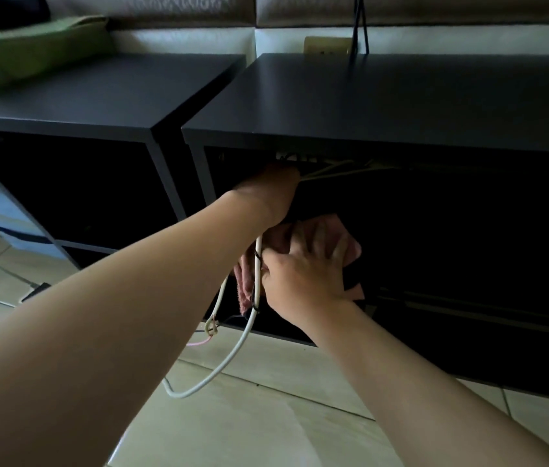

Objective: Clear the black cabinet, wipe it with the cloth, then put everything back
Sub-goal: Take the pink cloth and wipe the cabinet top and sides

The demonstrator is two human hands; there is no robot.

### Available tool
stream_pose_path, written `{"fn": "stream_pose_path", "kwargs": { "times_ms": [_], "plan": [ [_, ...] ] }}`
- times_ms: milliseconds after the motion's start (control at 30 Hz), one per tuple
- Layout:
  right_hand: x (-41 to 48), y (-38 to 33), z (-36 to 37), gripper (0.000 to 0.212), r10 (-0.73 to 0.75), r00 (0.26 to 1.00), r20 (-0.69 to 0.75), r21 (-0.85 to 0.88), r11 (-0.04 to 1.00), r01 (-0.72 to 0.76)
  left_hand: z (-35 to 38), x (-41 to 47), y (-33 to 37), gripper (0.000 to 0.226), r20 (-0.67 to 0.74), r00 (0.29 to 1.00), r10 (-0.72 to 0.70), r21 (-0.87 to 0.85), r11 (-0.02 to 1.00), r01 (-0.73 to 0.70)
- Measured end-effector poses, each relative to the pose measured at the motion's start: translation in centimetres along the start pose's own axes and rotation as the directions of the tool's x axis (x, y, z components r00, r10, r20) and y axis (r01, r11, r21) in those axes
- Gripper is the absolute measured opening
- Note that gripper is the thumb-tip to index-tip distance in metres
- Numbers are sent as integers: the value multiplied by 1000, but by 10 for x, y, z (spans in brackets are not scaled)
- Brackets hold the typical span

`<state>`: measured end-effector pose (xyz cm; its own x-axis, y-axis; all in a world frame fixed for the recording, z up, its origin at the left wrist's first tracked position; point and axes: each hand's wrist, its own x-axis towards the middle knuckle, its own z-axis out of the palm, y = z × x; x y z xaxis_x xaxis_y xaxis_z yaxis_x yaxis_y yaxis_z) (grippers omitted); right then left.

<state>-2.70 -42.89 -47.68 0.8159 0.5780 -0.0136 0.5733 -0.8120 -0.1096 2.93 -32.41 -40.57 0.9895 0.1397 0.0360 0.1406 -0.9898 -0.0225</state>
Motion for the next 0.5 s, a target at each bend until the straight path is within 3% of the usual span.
{"fn": "stream_pose_path", "kwargs": {
  "times_ms": [167, 267, 400, 500],
  "plan": [
    [-11, 26, 7, 21, -60, 984, -168, -54, 997, 52, -8, -10, 2, 27, 15, 1000, -24, 22, 999, 24],
    [-20, 45, -1, 23, -30, 981, -189, -37, 999, 24, -5, -14, 6, 29, 11, 1000, -28, 29, 999, 27],
    [-23, 83, -13, 37, 124, 943, -309, 155, 985, -79, -4, -10, 3, 32, 12, 998, -57, 8, 998, 57],
    [-22, 99, -14, 31, 190, 929, -318, 264, 959, -106, 2, -7, 6, 37, 11, 997, -81, -25, 996, 82]
  ]
}}
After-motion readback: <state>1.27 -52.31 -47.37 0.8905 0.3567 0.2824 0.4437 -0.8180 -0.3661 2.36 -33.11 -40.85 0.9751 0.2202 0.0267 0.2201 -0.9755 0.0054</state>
